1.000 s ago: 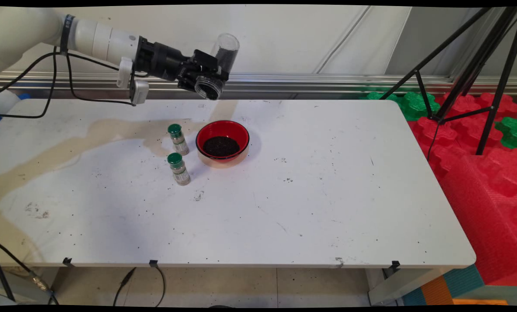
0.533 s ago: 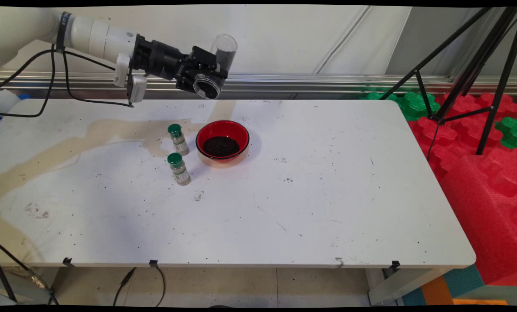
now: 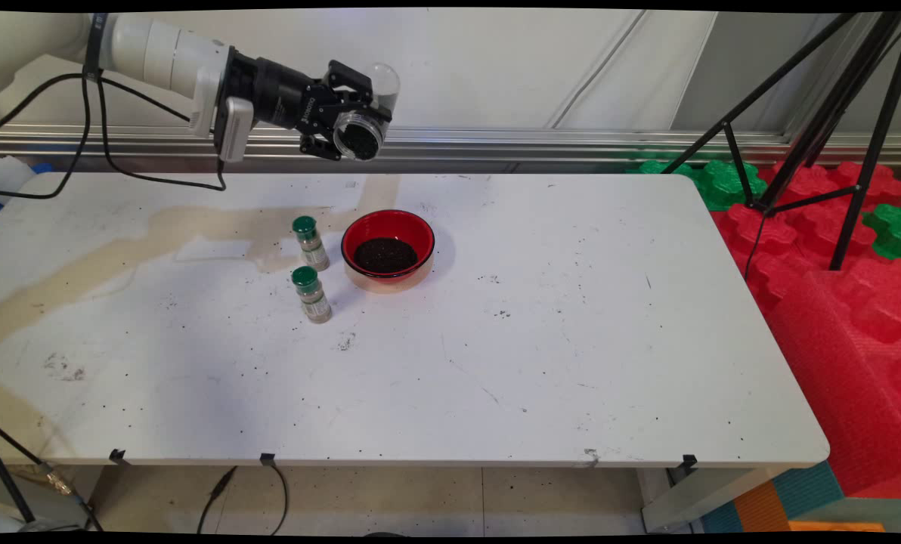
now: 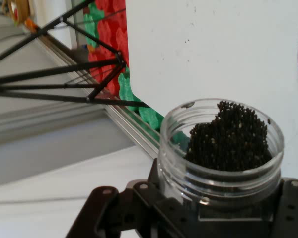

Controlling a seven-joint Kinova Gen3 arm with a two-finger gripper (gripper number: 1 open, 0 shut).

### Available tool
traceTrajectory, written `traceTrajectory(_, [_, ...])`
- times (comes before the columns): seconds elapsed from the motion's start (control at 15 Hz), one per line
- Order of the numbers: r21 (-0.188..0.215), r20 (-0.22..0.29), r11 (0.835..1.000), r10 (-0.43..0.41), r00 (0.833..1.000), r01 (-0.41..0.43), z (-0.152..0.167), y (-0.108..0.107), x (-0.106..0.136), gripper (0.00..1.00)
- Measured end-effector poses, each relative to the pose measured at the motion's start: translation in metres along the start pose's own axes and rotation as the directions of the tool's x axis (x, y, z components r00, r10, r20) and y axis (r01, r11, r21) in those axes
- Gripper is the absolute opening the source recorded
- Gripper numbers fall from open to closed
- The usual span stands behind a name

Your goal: Pour the black seasoning powder in the red bowl

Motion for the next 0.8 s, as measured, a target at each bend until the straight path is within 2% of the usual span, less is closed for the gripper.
traceTrajectory(0.2, [-0.004,0.0,0.99,-0.14,0.99,0.14,-0.006,-0.004,-0.003,0.0])
traceTrajectory(0.4, [-0.008,-0.006,0.959,-0.283,0.959,0.283,-0.011,-0.009,-0.006,0.0])
traceTrajectory(0.6, [-0.011,-0.017,0.908,-0.419,0.908,0.419,-0.016,-0.014,-0.009,0.0])
traceTrajectory(0.8, [-0.02,-0.032,0.837,-0.547,0.836,0.547,-0.021,-0.019,-0.011,0.0])
